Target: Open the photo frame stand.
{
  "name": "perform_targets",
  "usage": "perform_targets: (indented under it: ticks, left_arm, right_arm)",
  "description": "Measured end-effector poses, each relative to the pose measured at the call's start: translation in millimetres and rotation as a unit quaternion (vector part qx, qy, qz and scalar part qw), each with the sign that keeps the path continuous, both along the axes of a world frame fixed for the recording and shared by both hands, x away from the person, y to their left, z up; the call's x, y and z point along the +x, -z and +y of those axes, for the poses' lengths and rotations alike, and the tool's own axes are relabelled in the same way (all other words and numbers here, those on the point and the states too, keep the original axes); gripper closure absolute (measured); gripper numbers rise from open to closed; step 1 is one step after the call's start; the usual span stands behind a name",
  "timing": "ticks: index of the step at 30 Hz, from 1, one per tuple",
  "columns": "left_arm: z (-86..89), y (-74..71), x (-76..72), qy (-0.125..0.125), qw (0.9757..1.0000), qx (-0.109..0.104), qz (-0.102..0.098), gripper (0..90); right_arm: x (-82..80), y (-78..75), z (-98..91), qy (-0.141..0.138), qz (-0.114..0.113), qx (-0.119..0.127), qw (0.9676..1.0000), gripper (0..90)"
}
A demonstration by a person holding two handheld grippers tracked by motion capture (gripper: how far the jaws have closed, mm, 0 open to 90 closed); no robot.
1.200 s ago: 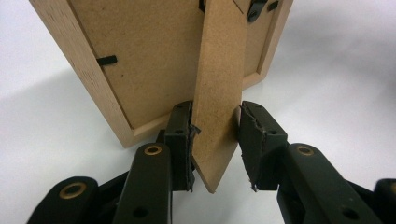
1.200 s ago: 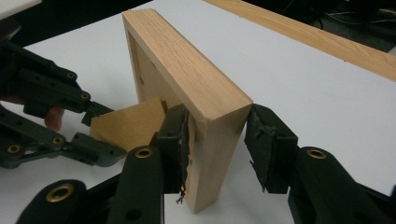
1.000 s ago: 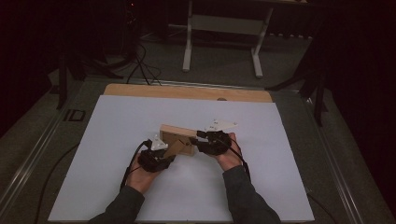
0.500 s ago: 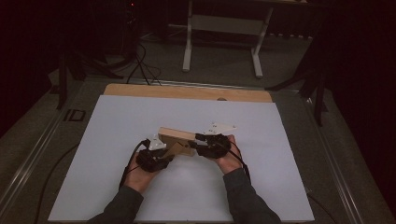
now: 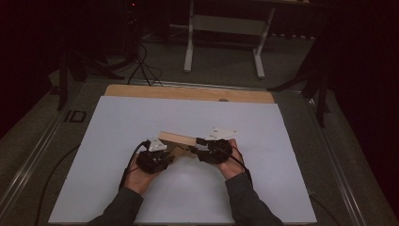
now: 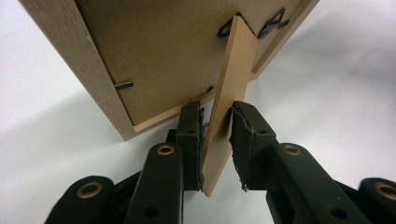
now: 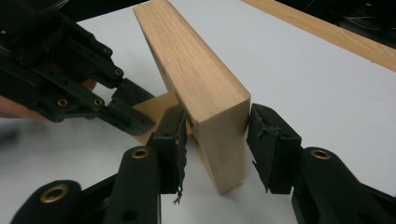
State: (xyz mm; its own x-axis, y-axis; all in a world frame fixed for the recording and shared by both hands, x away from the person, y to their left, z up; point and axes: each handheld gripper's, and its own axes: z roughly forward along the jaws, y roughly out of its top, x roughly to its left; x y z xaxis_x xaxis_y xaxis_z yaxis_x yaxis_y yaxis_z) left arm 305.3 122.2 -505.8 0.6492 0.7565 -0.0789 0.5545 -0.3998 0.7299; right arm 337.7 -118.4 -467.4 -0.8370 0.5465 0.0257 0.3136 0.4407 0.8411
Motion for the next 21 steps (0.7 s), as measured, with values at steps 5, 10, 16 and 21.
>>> perform_targets:
  ticks: [5,10,16,21]
  left_arm:
    - [0.6,-1.4,-1.2,0.004,1.0,-0.005,0.003,73.7]
    - [-0.3,-1.2,-2.1,0.007,1.0,-0.004,0.005,73.7]
    - [-1.9,-0.4,-4.3,0.008,0.9999,0.006,0.009,73.6]
    - [-2.7,0.2,-5.2,0.01,0.9998,0.007,0.013,73.4]
  right_arm:
    - [-5.9,0.3,1.4,-0.005,-0.005,-0.006,1.0,56.8]
    - [-10.3,1.8,1.4,-0.01,-0.005,-0.005,0.9999,56.2]
    - [-15.9,2.7,2.4,-0.015,-0.01,-0.013,0.9998,55.6]
    - [-19.3,5.8,1.5,-0.022,-0.007,-0.01,0.9997,54.7]
